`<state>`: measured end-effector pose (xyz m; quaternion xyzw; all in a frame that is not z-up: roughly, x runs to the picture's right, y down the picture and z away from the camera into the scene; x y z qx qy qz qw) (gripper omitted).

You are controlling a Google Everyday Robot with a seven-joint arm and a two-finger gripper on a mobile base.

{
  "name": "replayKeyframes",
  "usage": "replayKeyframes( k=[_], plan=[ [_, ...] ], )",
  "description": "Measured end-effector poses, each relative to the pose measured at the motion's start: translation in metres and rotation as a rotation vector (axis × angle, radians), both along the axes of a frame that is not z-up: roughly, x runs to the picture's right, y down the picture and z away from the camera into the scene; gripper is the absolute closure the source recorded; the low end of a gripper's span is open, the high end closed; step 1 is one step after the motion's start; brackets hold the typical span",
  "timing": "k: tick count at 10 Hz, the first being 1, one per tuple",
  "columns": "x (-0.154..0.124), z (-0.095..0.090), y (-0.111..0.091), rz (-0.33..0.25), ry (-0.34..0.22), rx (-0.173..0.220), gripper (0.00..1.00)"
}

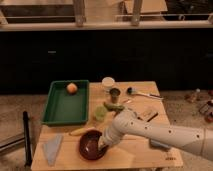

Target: Stack bowls into tray

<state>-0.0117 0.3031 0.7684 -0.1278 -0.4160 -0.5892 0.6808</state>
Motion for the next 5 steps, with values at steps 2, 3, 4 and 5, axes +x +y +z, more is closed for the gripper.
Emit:
replayKeyframes(
  k=[2,3,4,5],
  plan=[
    [0.005,0.000,-0.003,0.003,0.010,0.006,1.00],
    [0.007,0.001,-0.005,0.002,0.014,0.014,1.00],
    [0.010,0.000,-0.008,0.007,0.020,0.017,1.00],
    [0.013,0.000,-0.010,0.013,0.026,0.019,1.00]
  ],
)
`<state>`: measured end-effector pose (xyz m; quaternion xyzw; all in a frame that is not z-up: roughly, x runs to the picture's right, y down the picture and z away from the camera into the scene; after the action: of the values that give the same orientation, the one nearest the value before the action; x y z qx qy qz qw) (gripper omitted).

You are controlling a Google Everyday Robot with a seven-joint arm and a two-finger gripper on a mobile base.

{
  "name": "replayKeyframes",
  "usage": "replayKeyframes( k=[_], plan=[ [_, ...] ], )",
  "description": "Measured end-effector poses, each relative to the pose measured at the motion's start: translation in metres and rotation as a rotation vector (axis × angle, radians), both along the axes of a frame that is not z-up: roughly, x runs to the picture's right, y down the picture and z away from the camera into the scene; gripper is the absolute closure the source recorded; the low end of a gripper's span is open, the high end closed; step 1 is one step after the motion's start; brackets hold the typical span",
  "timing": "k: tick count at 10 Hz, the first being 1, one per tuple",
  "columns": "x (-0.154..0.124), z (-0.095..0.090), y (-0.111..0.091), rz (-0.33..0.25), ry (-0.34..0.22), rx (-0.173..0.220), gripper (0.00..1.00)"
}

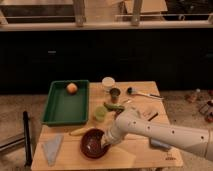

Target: Stack bowls into tray

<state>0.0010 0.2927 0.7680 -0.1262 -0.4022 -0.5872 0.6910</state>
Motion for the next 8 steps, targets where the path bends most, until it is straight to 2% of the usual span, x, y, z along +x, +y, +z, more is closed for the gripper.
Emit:
replayKeyframes(
  k=[8],
  plan=[
    [0.023,-0.010,-0.025,0.046,0.034,0.054,1.00]
  ],
)
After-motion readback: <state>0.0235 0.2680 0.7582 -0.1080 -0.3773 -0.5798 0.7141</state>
